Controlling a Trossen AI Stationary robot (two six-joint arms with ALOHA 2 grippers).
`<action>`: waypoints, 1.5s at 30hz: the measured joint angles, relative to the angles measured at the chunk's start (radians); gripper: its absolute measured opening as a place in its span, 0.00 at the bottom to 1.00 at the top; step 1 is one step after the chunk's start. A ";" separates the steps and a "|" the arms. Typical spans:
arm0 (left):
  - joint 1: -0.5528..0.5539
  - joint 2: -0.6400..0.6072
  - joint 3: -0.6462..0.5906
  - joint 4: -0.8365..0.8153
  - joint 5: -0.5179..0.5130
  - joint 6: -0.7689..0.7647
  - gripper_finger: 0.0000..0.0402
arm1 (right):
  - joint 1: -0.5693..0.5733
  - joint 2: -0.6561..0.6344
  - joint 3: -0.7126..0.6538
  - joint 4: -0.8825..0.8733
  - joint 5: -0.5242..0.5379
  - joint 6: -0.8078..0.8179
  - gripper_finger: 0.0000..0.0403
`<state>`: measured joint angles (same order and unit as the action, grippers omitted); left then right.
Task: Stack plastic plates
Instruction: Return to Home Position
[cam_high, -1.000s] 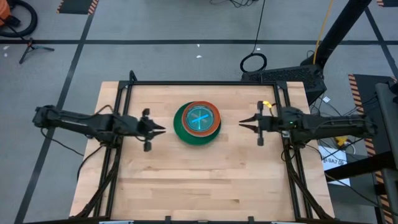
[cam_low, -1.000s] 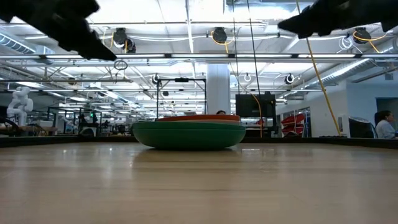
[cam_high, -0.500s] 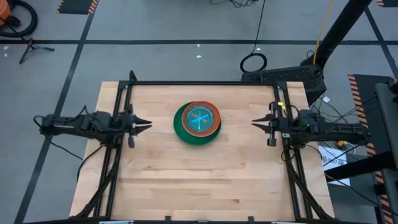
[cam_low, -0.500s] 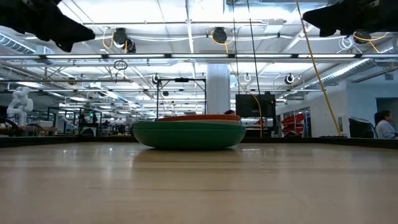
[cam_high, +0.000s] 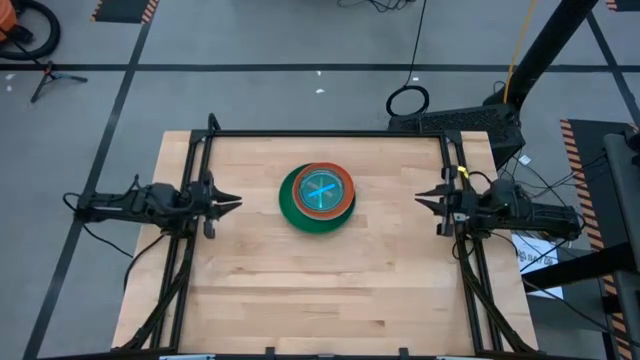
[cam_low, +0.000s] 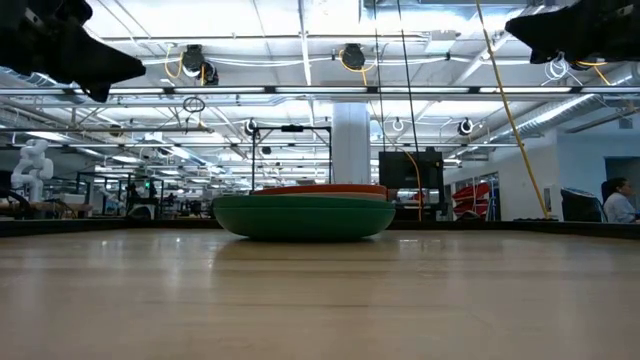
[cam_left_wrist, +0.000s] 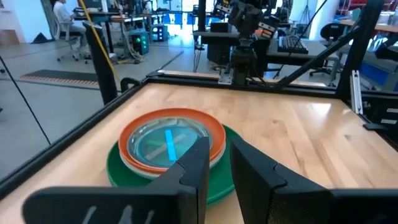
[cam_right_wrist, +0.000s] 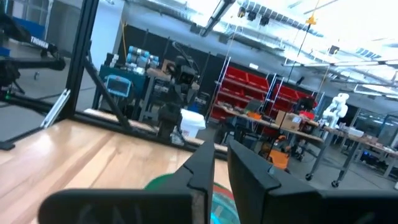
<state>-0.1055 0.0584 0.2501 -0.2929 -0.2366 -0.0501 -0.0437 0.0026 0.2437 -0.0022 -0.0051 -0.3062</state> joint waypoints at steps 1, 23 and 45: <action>0.000 -0.005 -0.007 0.001 0.003 -0.002 0.18 | 0.000 0.003 -0.005 -0.001 0.000 -0.001 0.09; 0.000 -0.030 -0.176 0.128 0.111 -0.017 0.18 | -0.003 0.007 -0.224 0.125 0.128 0.219 0.09; 0.000 -0.030 -0.175 0.125 0.104 -0.052 0.18 | -0.003 0.009 -0.228 0.084 0.291 0.268 0.09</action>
<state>-0.1055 0.0284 0.0753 -0.1680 -0.1322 -0.1017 -0.0463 0.0120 0.0158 0.0814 0.2863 -0.0380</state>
